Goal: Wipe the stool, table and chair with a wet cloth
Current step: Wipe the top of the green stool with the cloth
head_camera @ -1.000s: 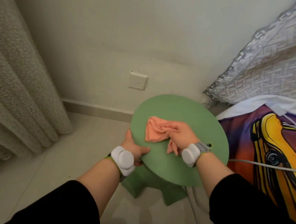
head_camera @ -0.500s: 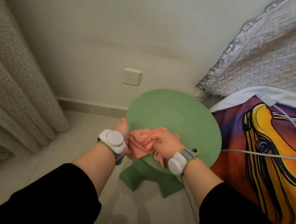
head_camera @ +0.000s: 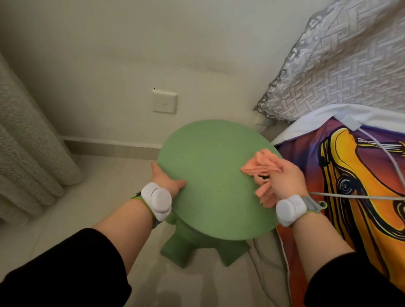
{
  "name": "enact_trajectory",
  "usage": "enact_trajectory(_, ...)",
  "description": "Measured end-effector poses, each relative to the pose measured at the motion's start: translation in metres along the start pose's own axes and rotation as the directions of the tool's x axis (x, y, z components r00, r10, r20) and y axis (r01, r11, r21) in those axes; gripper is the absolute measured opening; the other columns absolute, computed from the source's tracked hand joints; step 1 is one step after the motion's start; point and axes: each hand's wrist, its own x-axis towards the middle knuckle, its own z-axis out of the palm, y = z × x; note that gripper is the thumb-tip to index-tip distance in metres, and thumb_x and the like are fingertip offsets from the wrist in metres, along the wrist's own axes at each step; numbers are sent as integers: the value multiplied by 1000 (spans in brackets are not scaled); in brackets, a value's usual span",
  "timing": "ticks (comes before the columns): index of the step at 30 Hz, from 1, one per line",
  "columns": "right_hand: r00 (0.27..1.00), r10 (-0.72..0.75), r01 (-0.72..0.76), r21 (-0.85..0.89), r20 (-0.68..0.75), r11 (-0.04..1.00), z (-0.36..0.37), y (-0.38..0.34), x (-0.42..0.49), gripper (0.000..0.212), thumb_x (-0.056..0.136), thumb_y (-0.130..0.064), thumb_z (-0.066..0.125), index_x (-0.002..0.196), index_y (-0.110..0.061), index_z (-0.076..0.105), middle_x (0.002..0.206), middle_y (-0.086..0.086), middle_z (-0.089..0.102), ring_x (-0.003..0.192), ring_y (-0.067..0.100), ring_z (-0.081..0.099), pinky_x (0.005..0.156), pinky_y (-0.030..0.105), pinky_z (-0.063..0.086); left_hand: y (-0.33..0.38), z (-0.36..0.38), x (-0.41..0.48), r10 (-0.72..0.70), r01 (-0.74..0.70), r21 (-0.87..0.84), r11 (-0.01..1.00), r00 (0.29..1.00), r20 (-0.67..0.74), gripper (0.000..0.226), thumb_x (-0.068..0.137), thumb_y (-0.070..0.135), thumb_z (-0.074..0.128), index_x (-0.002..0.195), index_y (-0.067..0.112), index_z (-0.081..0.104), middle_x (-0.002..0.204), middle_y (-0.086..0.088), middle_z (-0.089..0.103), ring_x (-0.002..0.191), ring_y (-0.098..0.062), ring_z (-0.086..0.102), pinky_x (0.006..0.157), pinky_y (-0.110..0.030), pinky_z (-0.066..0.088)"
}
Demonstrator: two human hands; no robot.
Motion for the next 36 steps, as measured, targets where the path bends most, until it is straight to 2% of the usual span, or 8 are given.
enact_trajectory(2,997,3,-16,-163,-82,986,-5,17,1,24,81,-32,66,101,-20,64,87,21,67,50,27,57,49,32,48,0,3,2,1,0,13,1000,1000,-6,75,81,14,70,136,11,21,133,-14,46,115,-36,52,94,-52,47)
enact_trajectory(4,964,-261,152,-706,-49,692,0,34,-8,54,70,-19,70,118,-41,58,137,-5,51,86,22,48,77,36,46,0,3,4,-3,3,18,1000,1000,-8,77,81,14,70,138,11,20,134,-14,46,116,-37,52,94,-52,47)
enact_trajectory(6,916,-399,223,-865,29,450,10,39,-25,66,68,-28,70,126,-49,48,148,-22,32,99,21,37,87,34,38,-1,2,4,1,-1,13,1000,1000,-14,77,81,13,70,138,12,20,134,-14,47,115,-37,53,95,-53,46)
enact_trajectory(10,904,-382,352,-843,193,407,49,45,-56,60,76,-32,59,130,-52,41,149,-25,29,108,23,36,87,33,33,1,3,6,-4,4,4,1000,1000,-20,76,81,12,70,138,10,20,135,-15,46,119,-37,51,98,-55,44)
enact_trajectory(14,788,-447,578,-760,424,297,76,58,-87,59,72,-32,46,128,-52,45,144,-29,35,107,19,37,90,30,37,0,-4,9,16,-16,-17,1000,1000,-3,78,79,8,71,139,11,22,135,-16,48,119,-37,52,97,-56,45)
enact_trajectory(17,731,-439,680,-609,522,408,62,58,-80,57,74,-18,48,123,-43,58,141,-22,45,97,7,29,92,17,37,1,-5,11,57,-57,16,998,998,21,79,79,7,72,141,12,23,135,-15,48,119,-36,52,97,-55,45)
enact_trajectory(25,913,-405,255,-828,37,499,3,40,-38,73,70,-11,64,133,-44,46,147,-14,38,109,22,36,90,24,35,1,-3,14,79,-80,22,997,997,23,84,78,10,73,144,22,22,135,-11,49,118,-36,53,97,-56,45)
enact_trajectory(36,846,-389,482,-836,365,263,56,36,-49,70,73,-29,68,134,-51,40,149,-25,28,112,21,35,92,30,33,-2,-3,22,52,-52,13,999,998,20,86,80,8,71,146,15,17,141,-13,44,124,-35,48,100,-54,43)
